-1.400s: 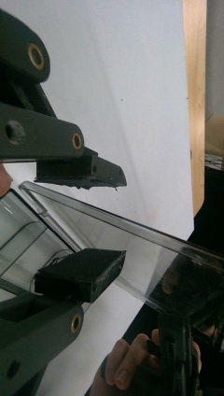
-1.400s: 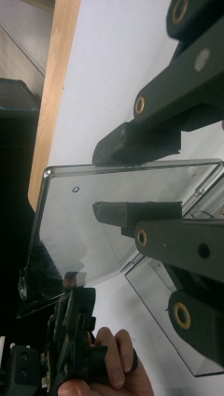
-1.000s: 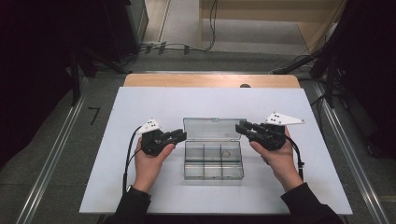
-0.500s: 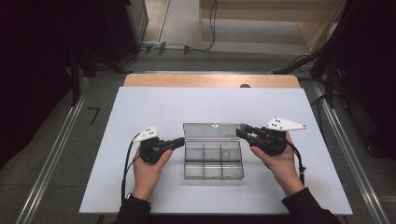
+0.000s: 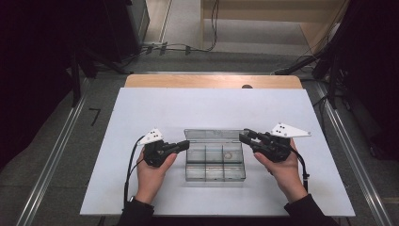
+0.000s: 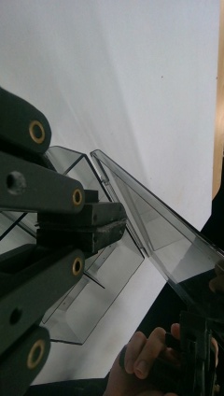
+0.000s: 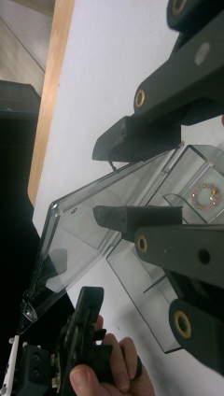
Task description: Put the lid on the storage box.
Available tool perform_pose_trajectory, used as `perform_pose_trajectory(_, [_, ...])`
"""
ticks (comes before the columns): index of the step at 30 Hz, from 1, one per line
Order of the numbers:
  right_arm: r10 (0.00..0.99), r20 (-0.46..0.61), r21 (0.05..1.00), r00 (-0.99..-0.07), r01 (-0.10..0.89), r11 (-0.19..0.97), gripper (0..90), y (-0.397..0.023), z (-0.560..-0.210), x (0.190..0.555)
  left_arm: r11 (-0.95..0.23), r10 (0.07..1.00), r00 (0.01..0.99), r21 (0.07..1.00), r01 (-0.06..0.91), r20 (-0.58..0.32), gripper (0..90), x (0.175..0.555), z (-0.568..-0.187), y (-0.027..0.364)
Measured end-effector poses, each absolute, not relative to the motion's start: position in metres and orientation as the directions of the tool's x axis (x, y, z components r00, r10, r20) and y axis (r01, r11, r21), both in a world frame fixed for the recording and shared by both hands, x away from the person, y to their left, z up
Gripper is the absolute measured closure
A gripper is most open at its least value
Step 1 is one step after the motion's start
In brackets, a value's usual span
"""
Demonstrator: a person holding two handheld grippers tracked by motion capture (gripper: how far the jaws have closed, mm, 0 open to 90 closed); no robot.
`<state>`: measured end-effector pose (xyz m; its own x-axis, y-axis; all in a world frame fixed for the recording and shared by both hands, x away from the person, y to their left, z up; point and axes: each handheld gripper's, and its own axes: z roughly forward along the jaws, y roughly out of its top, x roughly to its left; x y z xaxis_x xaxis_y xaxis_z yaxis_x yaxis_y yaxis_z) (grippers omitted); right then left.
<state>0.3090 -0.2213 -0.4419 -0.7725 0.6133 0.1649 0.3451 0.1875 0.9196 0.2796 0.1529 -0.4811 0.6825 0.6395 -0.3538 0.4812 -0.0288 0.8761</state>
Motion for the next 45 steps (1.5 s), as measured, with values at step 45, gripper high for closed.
perform_pose_trajectory(45, [0.614,0.144,0.897,-0.776,0.365,0.250,50.6,-0.238,-0.456,0.286,-0.023,0.618,0.698,0.879,0.476,-0.361,89.2,0.276,-0.481,0.151])
